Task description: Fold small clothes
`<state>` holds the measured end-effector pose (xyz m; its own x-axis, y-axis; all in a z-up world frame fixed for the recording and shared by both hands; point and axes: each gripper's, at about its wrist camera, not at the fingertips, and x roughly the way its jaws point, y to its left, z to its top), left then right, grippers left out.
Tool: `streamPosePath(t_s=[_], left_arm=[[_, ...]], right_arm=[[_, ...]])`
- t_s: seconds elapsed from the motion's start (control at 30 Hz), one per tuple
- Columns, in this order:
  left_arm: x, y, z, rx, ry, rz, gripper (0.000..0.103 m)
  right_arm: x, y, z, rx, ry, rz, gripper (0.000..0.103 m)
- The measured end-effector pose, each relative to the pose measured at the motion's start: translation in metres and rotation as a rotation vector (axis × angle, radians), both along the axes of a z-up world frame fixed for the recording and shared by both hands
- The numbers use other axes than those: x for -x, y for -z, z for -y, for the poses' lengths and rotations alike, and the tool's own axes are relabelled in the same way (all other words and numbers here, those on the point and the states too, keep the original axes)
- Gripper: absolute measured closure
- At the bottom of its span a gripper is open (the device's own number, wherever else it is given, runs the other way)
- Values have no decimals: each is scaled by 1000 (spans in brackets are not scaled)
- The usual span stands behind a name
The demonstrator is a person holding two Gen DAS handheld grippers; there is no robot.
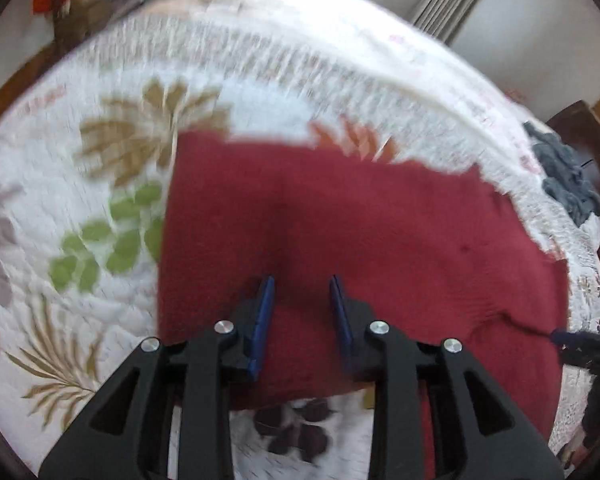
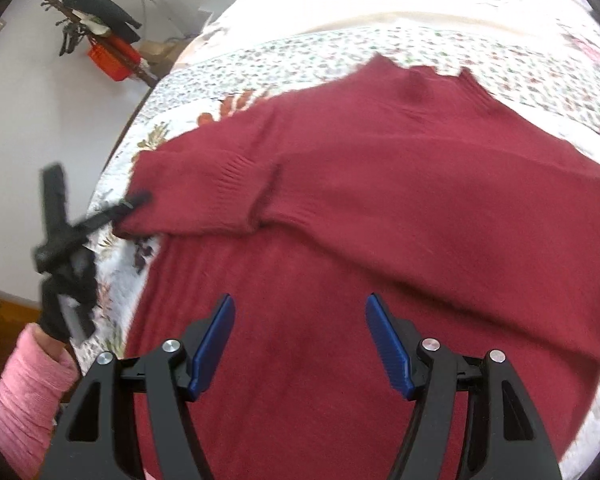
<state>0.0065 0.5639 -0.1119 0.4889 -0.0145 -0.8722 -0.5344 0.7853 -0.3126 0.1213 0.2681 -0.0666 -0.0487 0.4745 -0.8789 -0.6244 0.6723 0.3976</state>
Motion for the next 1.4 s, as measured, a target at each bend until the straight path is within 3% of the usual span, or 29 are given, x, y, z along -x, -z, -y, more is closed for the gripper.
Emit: streamPosePath(t_s=[0.1,0.23,0.4,0.5,0.53,0.63,0.67,0.73,0.93,1.1,1.4], left_arm=[[1,5,-2,-3,1,16,76],[12,-12,-6,19,-50,83,74],[28,-42,-11,-48,-68,125,65],[32,-55,-12,-71,-50,135,61],[34,-57,-11,-74,-47,137,60],[34,-62,-10,-76,-36,140,60],[33,-62,-9,-76,-34,139,60],[31,-63,-6,-71,-35,139,60],[20,-61,2,-48,-31,144,60],[-2,-60,21,-50,5,140,60],[-46,-49,63,-62,90,110,60]], right_arm=[[-7,3,-29,-12,-17,-42,35],[-17,14,-58,-17,-25,-95,35],[-27,35,-90,0,-21,-139,36],[-29,49,-104,7,-17,-176,43],[-29,53,-109,17,-12,-184,48],[-26,58,-117,0,-8,-204,88],[-25,57,-118,-5,-6,-200,97],[-21,51,-120,-14,-24,-166,97],[-28,-5,-88,-148,-28,-119,97],[-47,-43,-40,-160,8,-30,97],[-90,-53,55,-81,151,63,97]])
